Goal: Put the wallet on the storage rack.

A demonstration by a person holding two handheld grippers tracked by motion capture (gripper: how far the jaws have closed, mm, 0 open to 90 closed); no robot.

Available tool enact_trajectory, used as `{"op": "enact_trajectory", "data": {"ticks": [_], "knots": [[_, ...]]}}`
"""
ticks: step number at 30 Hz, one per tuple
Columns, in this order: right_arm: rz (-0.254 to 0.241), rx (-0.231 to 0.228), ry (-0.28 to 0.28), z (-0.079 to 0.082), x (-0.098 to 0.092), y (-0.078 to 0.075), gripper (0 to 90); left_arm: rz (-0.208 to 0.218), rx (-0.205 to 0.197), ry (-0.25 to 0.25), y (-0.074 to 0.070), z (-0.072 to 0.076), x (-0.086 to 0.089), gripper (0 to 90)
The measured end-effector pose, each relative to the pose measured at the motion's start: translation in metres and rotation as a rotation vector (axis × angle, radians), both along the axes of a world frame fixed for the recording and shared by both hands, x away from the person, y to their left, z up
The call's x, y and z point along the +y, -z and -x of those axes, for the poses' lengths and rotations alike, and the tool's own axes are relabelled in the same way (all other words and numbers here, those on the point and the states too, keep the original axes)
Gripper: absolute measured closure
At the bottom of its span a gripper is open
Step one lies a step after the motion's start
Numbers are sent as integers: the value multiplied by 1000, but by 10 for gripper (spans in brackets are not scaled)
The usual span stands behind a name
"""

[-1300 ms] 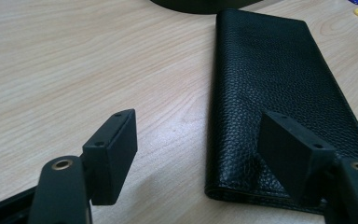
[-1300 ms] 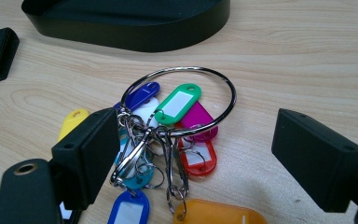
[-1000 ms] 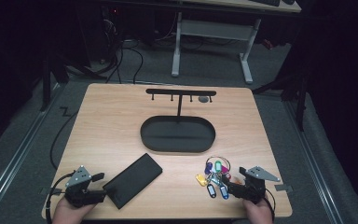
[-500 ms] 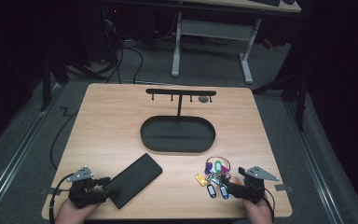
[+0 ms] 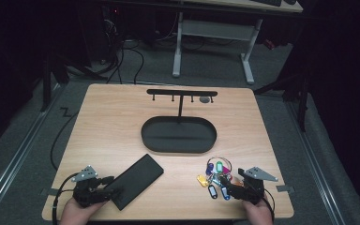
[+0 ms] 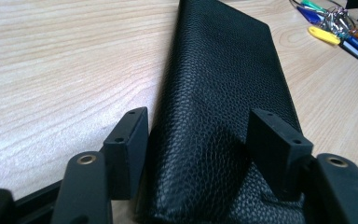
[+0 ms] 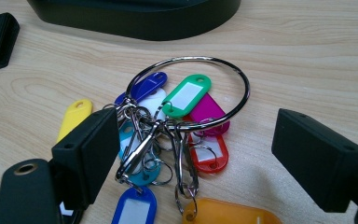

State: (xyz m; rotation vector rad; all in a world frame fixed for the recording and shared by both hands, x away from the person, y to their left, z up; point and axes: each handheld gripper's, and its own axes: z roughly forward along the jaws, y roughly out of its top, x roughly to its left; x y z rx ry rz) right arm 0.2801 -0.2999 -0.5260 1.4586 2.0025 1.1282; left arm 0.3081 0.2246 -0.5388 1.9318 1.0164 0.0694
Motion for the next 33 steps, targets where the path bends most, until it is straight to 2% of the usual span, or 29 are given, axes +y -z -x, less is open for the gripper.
{"op": "enact_trajectory", "data": {"ticks": [6,9,14,18,22,25,26,27,28,30,33], "knots": [[-1,5,2,0,0,1,153,19,13,-26,0,2,4,509],[-4,1,3,1,-1,0,153,32,17,-24,0,3,6,590],[-8,7,8,0,-2,1,153,43,-1,2,0,7,8,712],[-7,11,9,0,-1,1,153,46,-7,7,-3,8,8,762],[-12,6,11,0,-3,1,153,25,-39,2,-10,12,6,786],[-13,7,10,0,-4,1,153,7,-87,5,-18,15,4,792],[-12,7,8,0,-4,1,153,7,-87,5,-18,15,4,794],[-11,6,6,0,-4,1,153,16,-112,-3,-23,18,4,797],[-11,5,7,0,-4,0,153,16,-112,-3,-23,18,4,798],[-12,0,6,1,-4,0,153,-2,-158,-13,-30,22,5,801],[-15,-1,7,1,-4,-1,153,1,-184,-32,-34,24,8,805]]}}
